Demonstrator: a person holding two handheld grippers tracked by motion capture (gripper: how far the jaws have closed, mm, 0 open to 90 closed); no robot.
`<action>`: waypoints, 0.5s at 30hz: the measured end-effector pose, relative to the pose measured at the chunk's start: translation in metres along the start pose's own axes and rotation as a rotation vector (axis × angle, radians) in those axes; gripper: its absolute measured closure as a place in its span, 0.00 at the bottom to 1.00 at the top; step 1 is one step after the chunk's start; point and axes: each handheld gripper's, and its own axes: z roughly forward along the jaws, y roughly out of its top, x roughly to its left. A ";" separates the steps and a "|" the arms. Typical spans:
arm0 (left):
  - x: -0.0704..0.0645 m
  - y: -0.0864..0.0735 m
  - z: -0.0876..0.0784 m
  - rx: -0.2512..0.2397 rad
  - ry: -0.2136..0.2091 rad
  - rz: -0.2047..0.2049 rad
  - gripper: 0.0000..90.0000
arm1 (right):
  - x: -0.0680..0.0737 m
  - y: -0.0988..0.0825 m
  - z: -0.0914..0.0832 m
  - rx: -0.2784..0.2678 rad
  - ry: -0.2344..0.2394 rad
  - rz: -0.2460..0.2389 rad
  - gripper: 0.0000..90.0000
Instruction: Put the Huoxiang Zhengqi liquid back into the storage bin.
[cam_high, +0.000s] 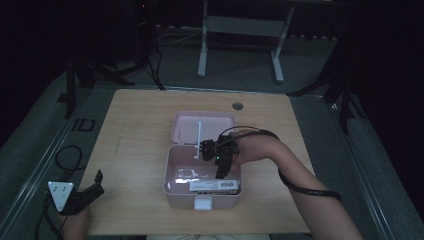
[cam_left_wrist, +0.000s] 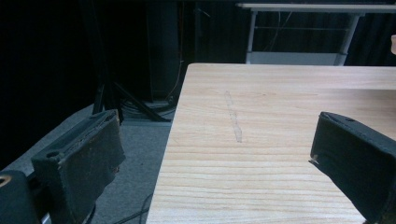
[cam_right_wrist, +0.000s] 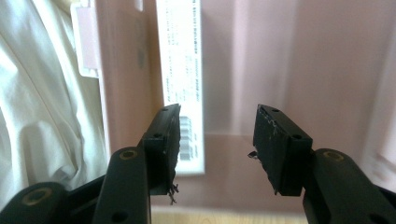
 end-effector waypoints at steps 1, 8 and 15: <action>0.000 0.000 0.000 0.000 -0.001 0.000 0.03 | -0.001 -0.003 -0.005 -0.017 -0.013 0.005 0.56; 0.000 0.000 0.000 0.001 0.001 0.001 0.03 | -0.006 -0.033 -0.035 -0.123 -0.073 0.060 0.43; 0.000 0.000 0.000 0.001 0.002 0.001 0.03 | -0.016 -0.064 -0.043 -0.213 -0.124 0.114 0.19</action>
